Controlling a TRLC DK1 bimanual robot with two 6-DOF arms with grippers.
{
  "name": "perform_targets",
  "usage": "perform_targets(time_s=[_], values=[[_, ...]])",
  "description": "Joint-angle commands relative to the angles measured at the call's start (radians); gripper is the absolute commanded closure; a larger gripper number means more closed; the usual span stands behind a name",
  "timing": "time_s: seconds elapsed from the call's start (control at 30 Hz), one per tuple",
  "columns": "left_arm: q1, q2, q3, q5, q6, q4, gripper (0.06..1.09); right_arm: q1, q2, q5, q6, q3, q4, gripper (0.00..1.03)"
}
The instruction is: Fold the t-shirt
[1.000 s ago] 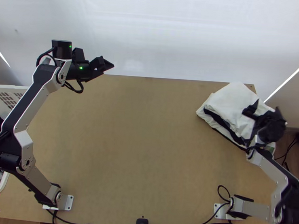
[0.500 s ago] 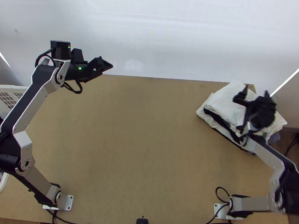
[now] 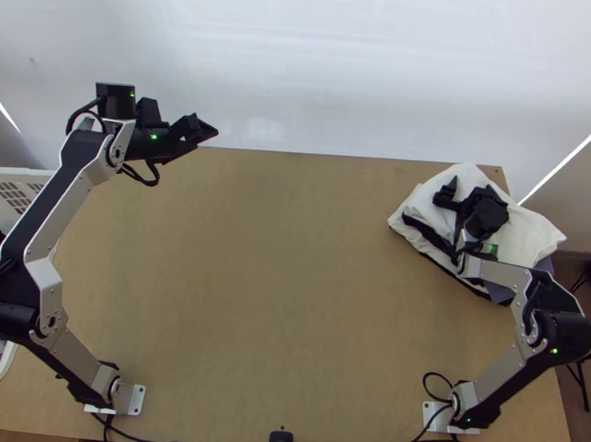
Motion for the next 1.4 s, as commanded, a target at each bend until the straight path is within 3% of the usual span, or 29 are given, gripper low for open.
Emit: perform_targets(time_s=[0.0, 0.33, 0.47, 0.73, 0.9, 1.37], values=[[0.004, 0.011, -0.003, 0.001, 0.004, 0.004, 0.10, 0.005, 0.066, 0.011, 0.003, 0.010, 0.003, 0.04], [0.007, 0.011, -0.007, 0.001, 0.004, 0.004, 0.10, 0.008, 0.082, 0.024, 0.003, 0.018, 0.017, 0.04], [0.010, 0.005, -0.007, 0.001, 0.004, 0.004, 0.10, -0.006, -0.058, 0.027, 0.001, 0.003, 0.017, 0.04], [0.022, -0.006, -0.015, 0.001, 0.004, 0.004, 0.10, -0.151, -0.287, 0.027, -0.032, -0.164, 0.012, 0.04], [0.013, -0.006, -0.007, 0.001, 0.004, 0.002, 0.10, -0.217, -0.267, 0.025, -0.026, -0.269, 0.018, 0.04], [-0.001, 0.005, 0.039, -0.011, 0.027, -0.050, 0.10, -0.263, -0.093, 0.028, 0.006, -0.243, 0.061, 0.04]])
